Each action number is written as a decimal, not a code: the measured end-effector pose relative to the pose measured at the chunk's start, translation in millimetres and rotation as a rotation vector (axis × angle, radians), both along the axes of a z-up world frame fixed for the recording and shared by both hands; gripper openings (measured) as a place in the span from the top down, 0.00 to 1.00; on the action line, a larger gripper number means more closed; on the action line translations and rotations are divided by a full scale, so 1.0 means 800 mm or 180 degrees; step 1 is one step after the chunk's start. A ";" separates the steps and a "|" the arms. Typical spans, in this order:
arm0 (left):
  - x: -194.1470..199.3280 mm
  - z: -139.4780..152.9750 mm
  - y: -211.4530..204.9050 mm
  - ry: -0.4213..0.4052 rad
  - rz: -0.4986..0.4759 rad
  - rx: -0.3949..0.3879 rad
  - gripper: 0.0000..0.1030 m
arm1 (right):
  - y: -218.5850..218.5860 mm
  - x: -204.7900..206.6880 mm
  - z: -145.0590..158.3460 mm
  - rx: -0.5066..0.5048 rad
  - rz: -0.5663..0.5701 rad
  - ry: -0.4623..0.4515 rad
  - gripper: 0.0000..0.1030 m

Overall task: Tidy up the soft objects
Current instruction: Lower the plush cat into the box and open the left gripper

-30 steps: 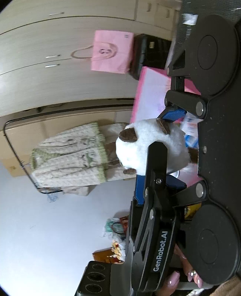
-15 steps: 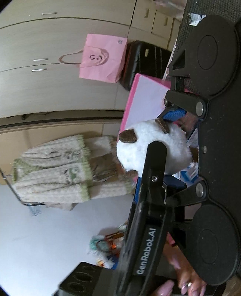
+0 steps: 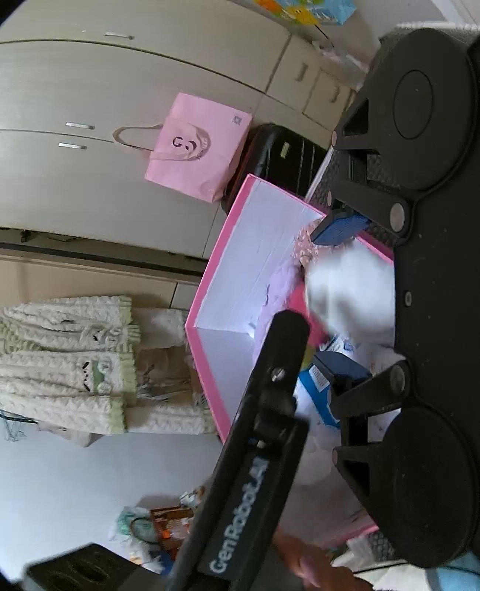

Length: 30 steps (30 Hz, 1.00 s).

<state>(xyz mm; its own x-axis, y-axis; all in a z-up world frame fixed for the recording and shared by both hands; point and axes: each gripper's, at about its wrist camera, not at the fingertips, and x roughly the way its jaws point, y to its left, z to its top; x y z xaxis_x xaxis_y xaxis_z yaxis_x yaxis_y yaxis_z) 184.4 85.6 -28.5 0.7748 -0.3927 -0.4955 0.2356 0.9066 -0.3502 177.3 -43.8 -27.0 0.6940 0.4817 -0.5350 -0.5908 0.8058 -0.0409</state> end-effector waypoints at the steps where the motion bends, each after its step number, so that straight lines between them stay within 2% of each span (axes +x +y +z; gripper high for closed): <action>1: -0.004 0.001 0.001 0.0001 0.0017 0.0024 0.46 | -0.003 -0.001 0.002 0.0078 0.0006 0.0058 0.32; 3: -0.012 0.004 0.004 -0.0035 0.0078 0.0071 0.46 | -0.013 -0.005 0.006 0.0267 0.0027 0.0191 0.32; 7: -0.031 0.015 0.006 -0.0111 0.0172 0.0170 0.44 | -0.024 -0.024 0.008 0.0387 -0.0008 0.0164 0.32; 11: -0.059 0.026 0.004 -0.0198 0.0216 0.0235 0.44 | -0.044 -0.043 0.019 0.0760 0.0180 0.0297 0.32; 23: -0.136 0.056 -0.023 -0.0403 0.0325 0.0502 0.41 | -0.064 -0.105 0.053 0.0731 0.0137 -0.0012 0.31; 26: -0.147 0.065 -0.030 -0.0442 0.0323 0.0590 0.38 | -0.071 -0.124 0.062 0.0644 0.0068 -0.0103 0.26; 28: -0.152 0.070 -0.033 -0.0437 0.0348 0.0631 0.33 | -0.073 -0.137 0.067 0.0545 0.0033 -0.0262 0.13; 30: -0.154 0.072 -0.037 -0.0413 0.0375 0.0681 0.28 | -0.073 -0.148 0.069 0.0437 -0.0003 -0.0435 0.08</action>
